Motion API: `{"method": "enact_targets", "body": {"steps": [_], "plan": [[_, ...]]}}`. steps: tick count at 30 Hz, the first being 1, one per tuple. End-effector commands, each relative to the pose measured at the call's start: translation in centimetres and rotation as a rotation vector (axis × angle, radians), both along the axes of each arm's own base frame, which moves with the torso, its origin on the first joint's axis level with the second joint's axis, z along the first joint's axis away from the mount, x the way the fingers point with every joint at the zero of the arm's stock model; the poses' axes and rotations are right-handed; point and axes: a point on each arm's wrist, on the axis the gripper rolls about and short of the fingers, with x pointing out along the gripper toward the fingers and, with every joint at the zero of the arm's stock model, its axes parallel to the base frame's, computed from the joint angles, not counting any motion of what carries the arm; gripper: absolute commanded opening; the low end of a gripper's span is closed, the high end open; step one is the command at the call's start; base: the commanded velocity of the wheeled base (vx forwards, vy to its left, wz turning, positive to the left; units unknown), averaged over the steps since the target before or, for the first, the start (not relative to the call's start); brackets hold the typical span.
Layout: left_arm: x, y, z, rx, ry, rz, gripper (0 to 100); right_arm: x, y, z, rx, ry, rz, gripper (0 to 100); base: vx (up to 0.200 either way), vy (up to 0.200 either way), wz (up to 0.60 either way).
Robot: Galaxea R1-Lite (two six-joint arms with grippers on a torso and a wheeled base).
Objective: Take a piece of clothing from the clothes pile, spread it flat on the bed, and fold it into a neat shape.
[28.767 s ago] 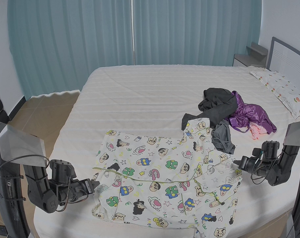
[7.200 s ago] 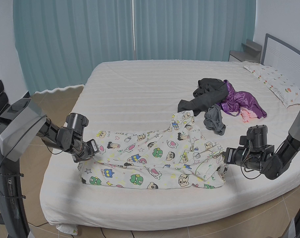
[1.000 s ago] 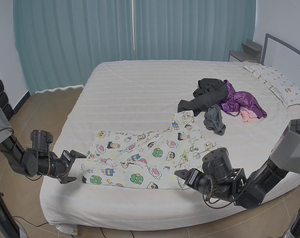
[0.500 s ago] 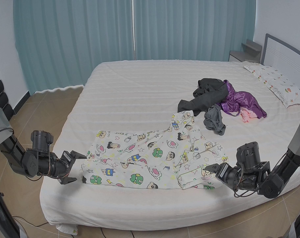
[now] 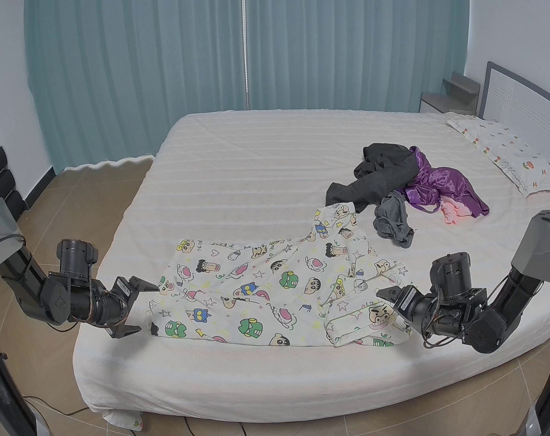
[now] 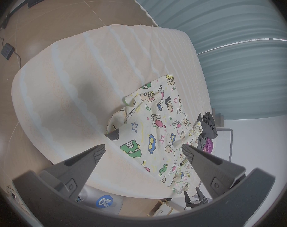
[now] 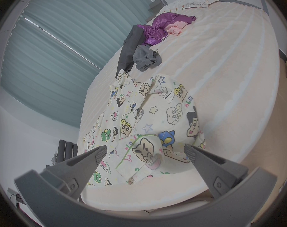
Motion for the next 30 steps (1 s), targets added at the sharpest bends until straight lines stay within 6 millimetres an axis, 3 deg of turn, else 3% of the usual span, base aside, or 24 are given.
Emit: {"method": "enact_targets", "body": {"steps": [1,2,3,17,23,30], "plan": [[0.0,0.0,-0.1,0.000,0.002,0.001,100,0.6,0.2,-0.9,-0.004,0.016,0.000,100,0.000,0.000,0.00],[0.1,0.0,-0.1,0.001,0.002,0.002,100,0.6,0.2,-0.8,-0.001,0.017,0.004,100,0.000,0.000,0.00],[0.1,0.0,-0.2,0.001,0.003,0.002,100,0.7,0.2,-0.8,0.001,0.016,0.006,0,0.000,0.000,0.00],[0.1,0.0,-0.2,0.001,0.003,0.002,100,0.5,0.0,-0.4,0.005,0.008,0.004,0,0.000,0.000,0.00],[0.1,0.0,-0.2,0.001,0.003,0.002,100,0.6,-0.4,1.8,0.026,-0.060,-0.012,0,0.000,0.000,0.00],[0.1,0.0,-0.2,0.001,0.003,0.002,100,2.3,-1.1,4.3,0.022,-0.091,-0.041,0,0.000,0.000,0.00]]}}
